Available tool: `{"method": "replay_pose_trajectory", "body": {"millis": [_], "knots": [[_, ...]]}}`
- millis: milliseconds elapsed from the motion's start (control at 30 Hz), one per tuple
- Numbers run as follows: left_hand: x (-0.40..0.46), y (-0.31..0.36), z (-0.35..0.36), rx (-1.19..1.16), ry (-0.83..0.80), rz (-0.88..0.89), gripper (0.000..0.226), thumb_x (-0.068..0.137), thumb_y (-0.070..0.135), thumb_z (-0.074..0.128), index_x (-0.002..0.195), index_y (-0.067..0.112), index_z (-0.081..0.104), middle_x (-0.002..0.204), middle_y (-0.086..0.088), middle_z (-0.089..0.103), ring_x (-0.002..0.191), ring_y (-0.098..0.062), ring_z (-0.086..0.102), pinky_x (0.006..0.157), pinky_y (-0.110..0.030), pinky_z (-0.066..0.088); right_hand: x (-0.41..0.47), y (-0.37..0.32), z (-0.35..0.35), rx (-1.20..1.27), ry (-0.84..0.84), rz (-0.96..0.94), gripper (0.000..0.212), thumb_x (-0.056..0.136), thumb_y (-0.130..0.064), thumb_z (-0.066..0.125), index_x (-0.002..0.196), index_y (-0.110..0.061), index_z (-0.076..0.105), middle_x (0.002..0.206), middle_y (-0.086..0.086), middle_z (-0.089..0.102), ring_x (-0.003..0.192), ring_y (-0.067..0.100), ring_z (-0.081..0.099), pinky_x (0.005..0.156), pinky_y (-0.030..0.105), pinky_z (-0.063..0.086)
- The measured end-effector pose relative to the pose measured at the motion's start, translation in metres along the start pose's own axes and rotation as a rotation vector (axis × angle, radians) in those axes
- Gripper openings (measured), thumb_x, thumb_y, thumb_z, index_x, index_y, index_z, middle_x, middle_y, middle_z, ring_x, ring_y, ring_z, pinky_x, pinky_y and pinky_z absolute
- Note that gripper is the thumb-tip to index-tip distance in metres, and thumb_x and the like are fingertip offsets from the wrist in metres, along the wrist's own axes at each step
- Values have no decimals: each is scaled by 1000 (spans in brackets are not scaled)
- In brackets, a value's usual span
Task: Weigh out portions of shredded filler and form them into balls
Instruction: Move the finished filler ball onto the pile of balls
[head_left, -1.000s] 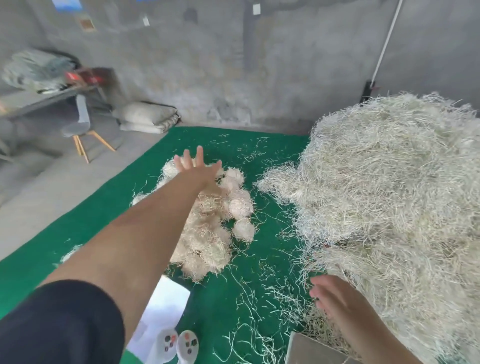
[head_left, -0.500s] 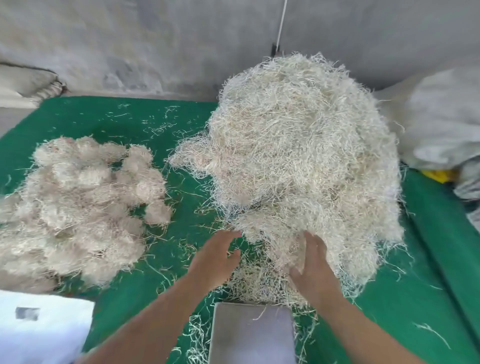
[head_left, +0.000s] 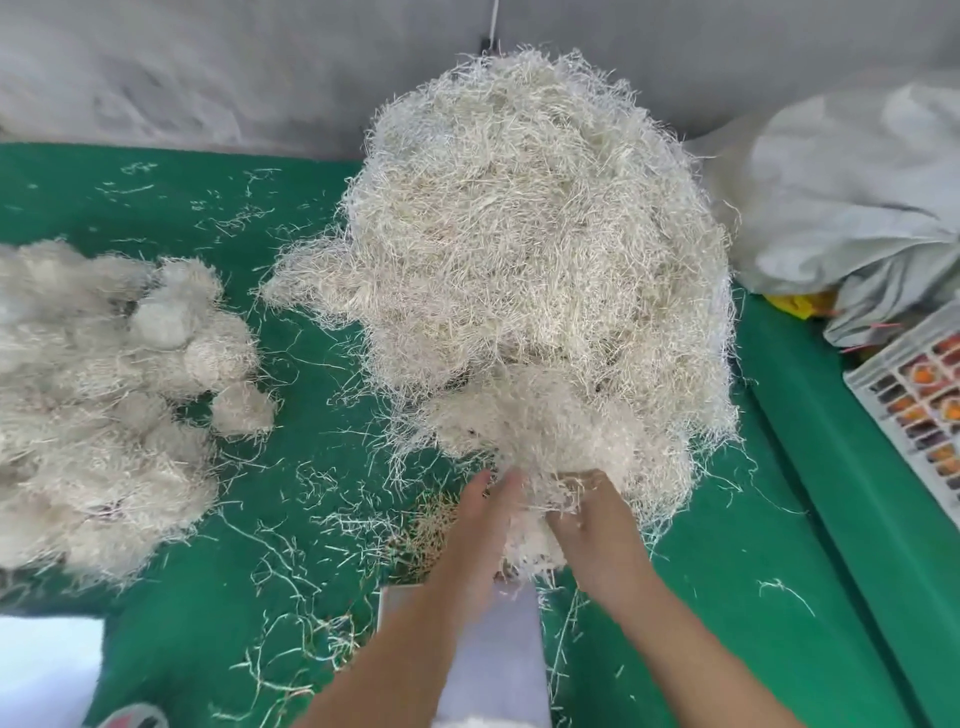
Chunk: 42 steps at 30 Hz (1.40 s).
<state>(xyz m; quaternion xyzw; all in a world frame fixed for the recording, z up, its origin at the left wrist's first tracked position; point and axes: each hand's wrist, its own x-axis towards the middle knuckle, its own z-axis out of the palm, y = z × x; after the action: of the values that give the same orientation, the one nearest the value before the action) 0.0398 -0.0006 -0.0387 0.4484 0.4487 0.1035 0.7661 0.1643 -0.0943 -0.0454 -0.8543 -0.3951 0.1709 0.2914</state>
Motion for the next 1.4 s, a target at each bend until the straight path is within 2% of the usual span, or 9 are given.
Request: {"method": "replay_pose_trajectory", "body": {"millis": [133, 300, 500, 567, 667, 967, 1100, 1267, 1400], "knots": [[-14, 24, 14, -220, -255, -24, 55, 91, 66, 59, 138, 39, 55, 133, 15, 63, 125, -8, 61, 93, -32, 57, -14, -46, -19, 399, 0, -55, 35, 91, -4, 59, 110, -33, 60, 83, -14, 62, 60, -1, 54, 57, 11, 38], [-16, 45, 4, 370, 90, 318, 59, 94, 44, 70, 146, 27, 49, 121, 12, 68, 95, -1, 69, 81, -31, 61, -29, -58, -37, 736, -86, 58, 65, 83, -16, 59, 130, -60, 49, 85, -19, 67, 54, 16, 51, 49, 31, 44], [-38, 84, -33, 1208, 181, 773, 25, 93, 34, 69, 98, 29, 45, 88, 17, 40, 67, 1, 47, 68, -25, 55, -21, -47, -44, 21, 100, -156, 84, 87, -12, 75, 151, -44, 31, 146, -5, 33, 82, 3, 64, 62, 17, 52], [-52, 102, -32, 1370, 102, 857, 27, 94, 38, 64, 88, 32, 39, 84, 15, 41, 66, -1, 49, 66, -28, 57, -9, -54, -37, -78, -50, -215, 111, 82, -18, 83, 163, -40, 10, 157, -9, 15, 95, 6, 64, 70, 25, 58], [-69, 135, -27, 1552, 59, 942, 24, 96, 39, 59, 83, 29, 41, 79, 13, 45, 62, -1, 50, 58, -24, 54, 10, -71, -27, -419, -461, -143, 65, 105, -27, 58, 162, -20, 29, 168, 6, 26, 145, 27, 43, 107, 32, 44], [-57, 200, -80, 1331, 50, 591, 24, 97, 43, 66, 95, 19, 64, 72, 2, 66, 38, 2, 50, 43, -13, 42, 77, -63, -51, -358, 18, -29, 36, 93, -13, 72, 125, -17, 57, 117, 8, 54, 71, 12, 58, 66, 36, 62], [-41, 194, -107, 1246, 62, 471, 26, 95, 43, 68, 88, 18, 66, 69, -3, 68, 39, -3, 50, 44, -18, 49, 103, -44, -59, -494, -17, 82, 57, 94, -44, 70, 142, -25, 45, 141, 5, 41, 82, 21, 66, 59, 41, 59], [-42, 194, -108, 891, 199, 579, 15, 91, 39, 67, 83, 26, 68, 56, 2, 62, 35, -1, 45, 38, -15, 39, 121, -5, -53, -488, -122, 302, 71, 102, -18, 61, 160, -33, 23, 167, 4, 19, 121, 39, 62, 86, 53, 58], [-51, 197, -83, 679, 211, 782, 15, 92, 32, 65, 79, 23, 67, 57, 10, 62, 38, -2, 42, 35, -13, 32, 121, 10, -43, -262, -137, 329, 69, 101, -11, 59, 161, -25, 29, 147, 13, 50, 101, 34, 68, 78, 43, 60]]}}
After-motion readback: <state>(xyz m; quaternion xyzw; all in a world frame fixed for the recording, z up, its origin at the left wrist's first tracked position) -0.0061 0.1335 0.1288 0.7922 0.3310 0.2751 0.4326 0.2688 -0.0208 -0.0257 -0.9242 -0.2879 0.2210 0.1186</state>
